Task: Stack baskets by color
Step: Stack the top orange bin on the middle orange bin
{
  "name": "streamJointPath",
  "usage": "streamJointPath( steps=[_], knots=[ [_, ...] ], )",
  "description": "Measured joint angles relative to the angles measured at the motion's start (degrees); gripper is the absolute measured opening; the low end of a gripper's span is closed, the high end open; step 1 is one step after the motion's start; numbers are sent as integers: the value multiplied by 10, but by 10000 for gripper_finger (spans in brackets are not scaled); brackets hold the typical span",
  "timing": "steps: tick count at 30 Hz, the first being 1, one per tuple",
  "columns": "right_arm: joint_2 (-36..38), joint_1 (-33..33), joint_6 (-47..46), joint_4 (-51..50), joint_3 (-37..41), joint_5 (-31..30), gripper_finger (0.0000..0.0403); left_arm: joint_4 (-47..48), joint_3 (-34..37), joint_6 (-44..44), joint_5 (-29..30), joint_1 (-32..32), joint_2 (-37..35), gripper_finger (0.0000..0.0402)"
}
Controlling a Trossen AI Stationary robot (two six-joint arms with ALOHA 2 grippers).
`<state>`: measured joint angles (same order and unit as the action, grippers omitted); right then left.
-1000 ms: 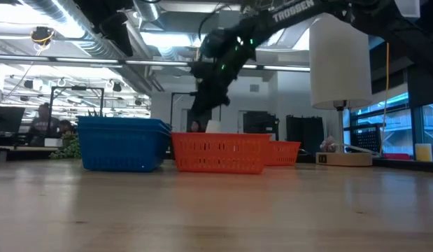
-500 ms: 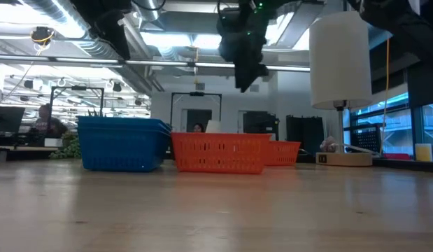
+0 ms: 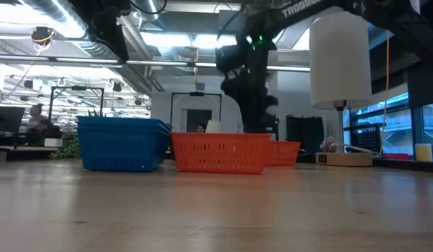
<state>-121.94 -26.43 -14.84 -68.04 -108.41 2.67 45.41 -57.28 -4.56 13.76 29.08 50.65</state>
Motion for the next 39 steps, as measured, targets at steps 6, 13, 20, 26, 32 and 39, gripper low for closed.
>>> streamJointPath(
  steps=[6,13,20,26,32,39],
  knots=[
    [0,-19,0,69,82,1,129,0,0,0,0,0,0,55],
    [0,-34,4,164,144,58,129,0,0,0,0,0,0,55],
    [0,-34,61,175,170,60,127,0,0,0,1,0,0,55],
    [0,-30,81,157,150,58,29,0,0,0,0,0,0,55],
    [0,-5,109,77,92,25,4,0,0,-5,-74,0,0,55],
    [0,49,104,-51,-8,-47,2,22,0,-16,-90,0,0,55]
  ],
)
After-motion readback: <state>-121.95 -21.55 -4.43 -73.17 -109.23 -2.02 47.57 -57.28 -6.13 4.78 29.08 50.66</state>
